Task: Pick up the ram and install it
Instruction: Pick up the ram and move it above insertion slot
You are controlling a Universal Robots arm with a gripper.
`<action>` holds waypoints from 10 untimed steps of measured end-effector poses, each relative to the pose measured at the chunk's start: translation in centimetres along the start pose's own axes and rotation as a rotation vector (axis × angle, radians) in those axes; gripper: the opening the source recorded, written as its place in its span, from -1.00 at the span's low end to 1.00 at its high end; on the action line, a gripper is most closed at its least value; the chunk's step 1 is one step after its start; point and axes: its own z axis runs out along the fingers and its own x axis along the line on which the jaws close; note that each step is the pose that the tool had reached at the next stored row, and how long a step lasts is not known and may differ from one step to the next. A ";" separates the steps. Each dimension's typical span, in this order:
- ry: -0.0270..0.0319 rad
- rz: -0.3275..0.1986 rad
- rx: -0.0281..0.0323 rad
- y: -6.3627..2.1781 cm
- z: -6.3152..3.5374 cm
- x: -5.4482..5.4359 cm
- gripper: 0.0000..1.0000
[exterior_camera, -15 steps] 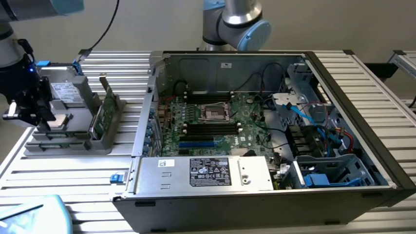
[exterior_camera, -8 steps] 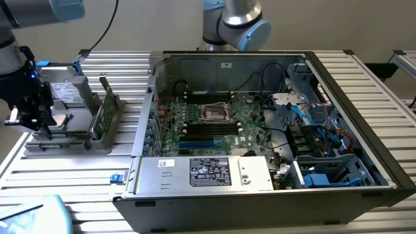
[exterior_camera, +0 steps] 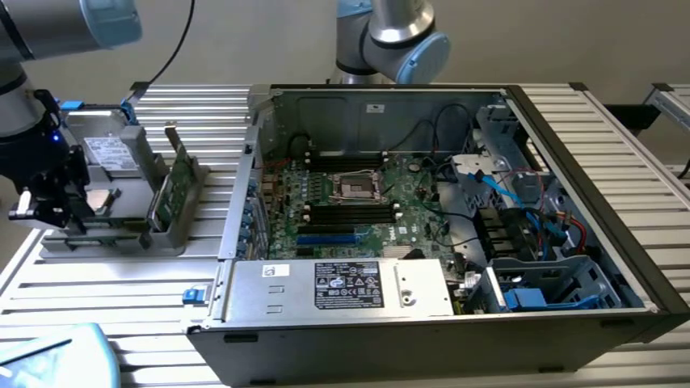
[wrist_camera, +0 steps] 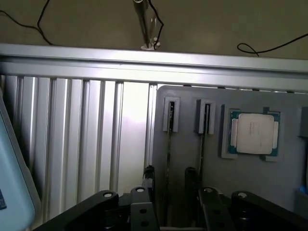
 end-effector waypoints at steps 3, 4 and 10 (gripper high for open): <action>0.0001 0.000 -0.0001 -0.27 0.20 0.2 -0.22; 0.0001 0.000 -0.0002 -0.39 0.26 0.3 -0.22; 0.0000 0.000 0.0000 -0.62 0.88 0.5 -0.22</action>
